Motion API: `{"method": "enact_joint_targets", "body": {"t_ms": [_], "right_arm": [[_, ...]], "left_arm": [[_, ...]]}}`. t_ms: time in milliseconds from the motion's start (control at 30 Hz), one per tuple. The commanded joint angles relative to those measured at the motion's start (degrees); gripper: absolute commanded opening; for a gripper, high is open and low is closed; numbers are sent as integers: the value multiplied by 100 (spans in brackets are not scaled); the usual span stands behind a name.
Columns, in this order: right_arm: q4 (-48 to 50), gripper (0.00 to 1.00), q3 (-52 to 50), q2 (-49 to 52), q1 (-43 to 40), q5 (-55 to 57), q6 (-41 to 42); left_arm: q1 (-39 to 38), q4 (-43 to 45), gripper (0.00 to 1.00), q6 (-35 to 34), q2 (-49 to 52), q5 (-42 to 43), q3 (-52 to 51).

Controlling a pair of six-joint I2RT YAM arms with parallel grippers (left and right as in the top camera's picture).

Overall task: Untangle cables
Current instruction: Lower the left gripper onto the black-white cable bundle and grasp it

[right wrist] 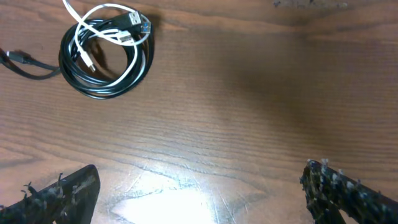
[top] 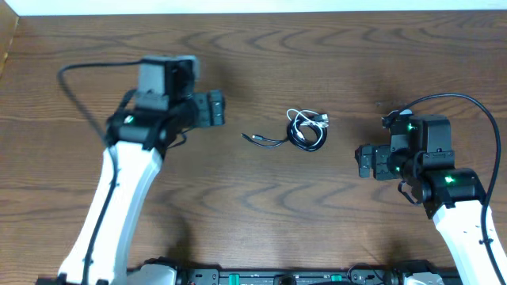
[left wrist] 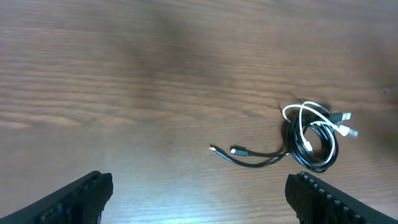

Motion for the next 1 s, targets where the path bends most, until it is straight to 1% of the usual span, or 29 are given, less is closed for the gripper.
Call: {"method": "enact_joint_targets", "body": {"t_ms": [0,133,400,500,600,700,867,967], "right_arm": [[13,99,131,-7,-13,-50,105],[22,99,131,-7,-13,-48,105],[11,99,131,-7,-13,-50,105],[17,99,131,-7,-13,-50,105],[2,99,131,-7,-13,-50,103],[-22,99,129,-7,-13,-50,103],[-55,99,129,-7,-13,-52,105],[-76,99,129,-7,-13,-50,105]], "left_arm": [[-282,13,94,-52,476,-227,391],[-643,225,94,-50,981,-197,481],[-1357,870,94,-68,1987,232,479],[-1532,1001,93,-330,2319,232,479],[-1665,1117,85,-619,2566,234,479],[-1812,1270,81,-852,2802,229,474],[-2031,1451,79,-1080,3174,245,472],[-2140,1587,78,-1137,3355,391,472]]}}
